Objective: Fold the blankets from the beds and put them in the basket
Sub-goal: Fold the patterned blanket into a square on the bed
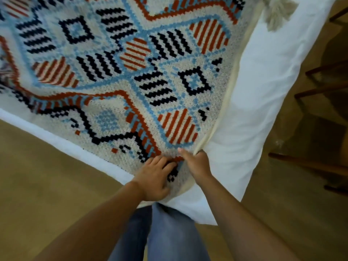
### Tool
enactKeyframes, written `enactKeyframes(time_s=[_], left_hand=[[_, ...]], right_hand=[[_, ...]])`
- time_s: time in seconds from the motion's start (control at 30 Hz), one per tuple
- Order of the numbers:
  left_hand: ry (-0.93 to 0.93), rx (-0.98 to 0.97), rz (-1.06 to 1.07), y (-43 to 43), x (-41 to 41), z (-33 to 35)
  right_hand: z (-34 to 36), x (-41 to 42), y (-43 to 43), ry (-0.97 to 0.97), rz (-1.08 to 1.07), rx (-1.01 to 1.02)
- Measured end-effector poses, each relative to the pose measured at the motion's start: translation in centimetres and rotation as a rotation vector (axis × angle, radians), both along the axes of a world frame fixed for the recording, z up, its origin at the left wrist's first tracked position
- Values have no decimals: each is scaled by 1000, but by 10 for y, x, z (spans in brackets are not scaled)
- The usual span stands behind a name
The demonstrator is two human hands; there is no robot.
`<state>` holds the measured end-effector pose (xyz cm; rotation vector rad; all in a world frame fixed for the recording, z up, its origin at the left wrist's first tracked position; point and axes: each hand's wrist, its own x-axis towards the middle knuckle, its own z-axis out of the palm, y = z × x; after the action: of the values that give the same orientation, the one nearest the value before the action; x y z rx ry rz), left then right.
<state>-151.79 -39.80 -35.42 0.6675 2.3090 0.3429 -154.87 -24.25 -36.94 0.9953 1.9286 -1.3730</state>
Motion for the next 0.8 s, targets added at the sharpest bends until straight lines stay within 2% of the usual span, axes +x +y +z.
enactKeyframes(time_s=[0.13,0.2,0.27,0.37,0.43,0.5,0.57,0.63,0.8], left_hand=[[15,-221,-204,-28,23,-5],[76,-270,-93,-33,29,-5],[101,-239,65,-28,30,0],[138,-101,97,-2,43,14],[169,-37,61,17,63,22],[76,-79,21,24,82,22],[-55,-135,24,20,99,22],[-111,-136,80,6,106,26],[-161,-139,238,-51,103,55]], right_hand=[[-1,45,-26,-35,-26,-93],[-2,65,-34,-60,-15,-97],[0,76,-37,-46,-14,-57],[9,83,-22,10,14,207],[19,91,-2,-10,121,416],[26,105,18,-57,262,558],[33,113,25,-59,372,613],[39,107,20,-12,422,637],[64,87,-25,37,381,742]])
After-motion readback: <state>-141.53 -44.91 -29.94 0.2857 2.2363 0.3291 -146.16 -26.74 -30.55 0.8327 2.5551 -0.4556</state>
